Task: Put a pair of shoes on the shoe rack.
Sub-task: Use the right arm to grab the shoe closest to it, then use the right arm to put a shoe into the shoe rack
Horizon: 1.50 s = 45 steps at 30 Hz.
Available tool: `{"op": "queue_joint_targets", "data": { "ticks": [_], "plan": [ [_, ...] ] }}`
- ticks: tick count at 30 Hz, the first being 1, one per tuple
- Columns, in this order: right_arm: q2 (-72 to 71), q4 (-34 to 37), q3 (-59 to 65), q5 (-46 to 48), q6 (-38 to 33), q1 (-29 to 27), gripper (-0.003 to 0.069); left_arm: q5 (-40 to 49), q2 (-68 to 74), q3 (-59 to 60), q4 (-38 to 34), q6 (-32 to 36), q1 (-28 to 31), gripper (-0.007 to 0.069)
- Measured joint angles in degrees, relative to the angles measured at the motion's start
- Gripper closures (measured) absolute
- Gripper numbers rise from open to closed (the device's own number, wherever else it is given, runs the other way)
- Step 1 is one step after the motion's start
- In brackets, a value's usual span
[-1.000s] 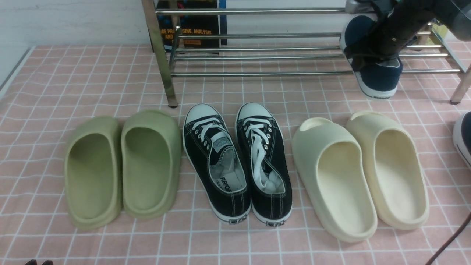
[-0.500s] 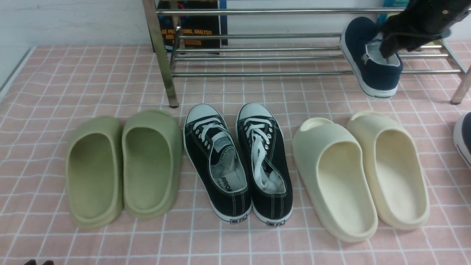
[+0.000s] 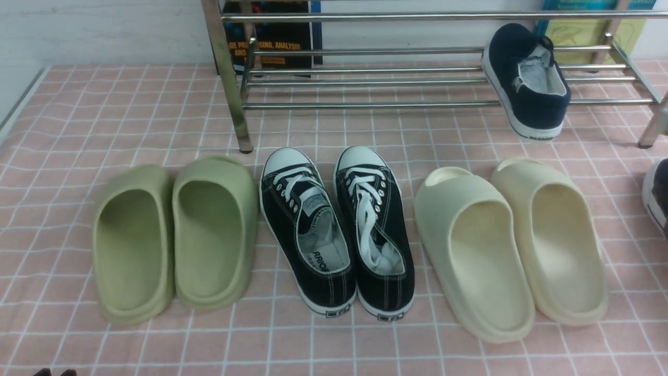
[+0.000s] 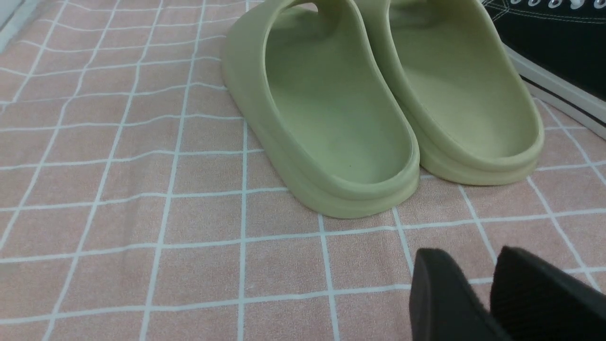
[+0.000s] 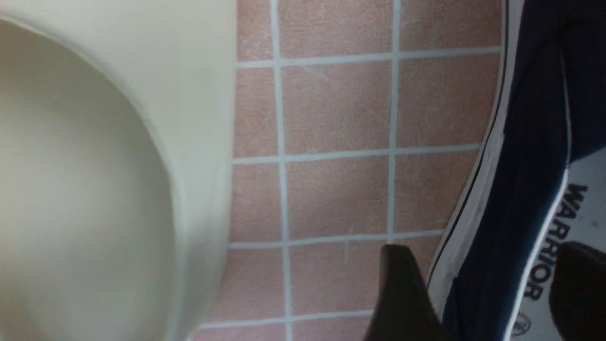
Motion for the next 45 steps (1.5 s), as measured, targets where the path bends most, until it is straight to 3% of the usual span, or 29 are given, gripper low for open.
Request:
{"op": "queue_joint_targets", "data": {
  "ticks": [10, 12, 14, 16, 22, 30, 45],
  "plan": [
    [3.9, -4.4, 4.9, -8.2, 4.1, 0.0, 0.0418, 0.0, 0.0, 0.0, 0.1, 0.0, 0.0, 0.0419],
    [4.8, -4.7, 5.1, -8.4, 5.1, -0.1, 0.0503, 0.0, 0.0, 0.0, 0.1, 0.0, 0.0, 0.0419],
    [4.6, -4.9, 5.1, -8.3, 5.1, 0.0, 0.0542, 0.0, 0.0, 0.0, 0.1, 0.0, 0.0, 0.0419],
    [2.9, -4.7, 5.1, -7.5, 5.1, 0.0, 0.0643, 0.0, 0.0, 0.0, 0.1, 0.0, 0.0, 0.0414],
    [-3.5, -0.9, 3.4, -1.2, 3.0, 2.8, 0.0654, 0.0, 0.0, 0.0, 0.1, 0.0, 0.0, 0.0407],
    [-3.6, -0.6, -5.7, -3.7, 2.6, 5.0, 0.0654, 0.0, 0.0, 0.0, 0.1, 0.0, 0.0, 0.0402],
    [23.1, 0.8, -41.6, -3.2, -1.6, 5.9, 0.0653, 0.0, 0.0, 0.0, 0.1, 0.0, 0.0, 0.0390]
  ]
}}
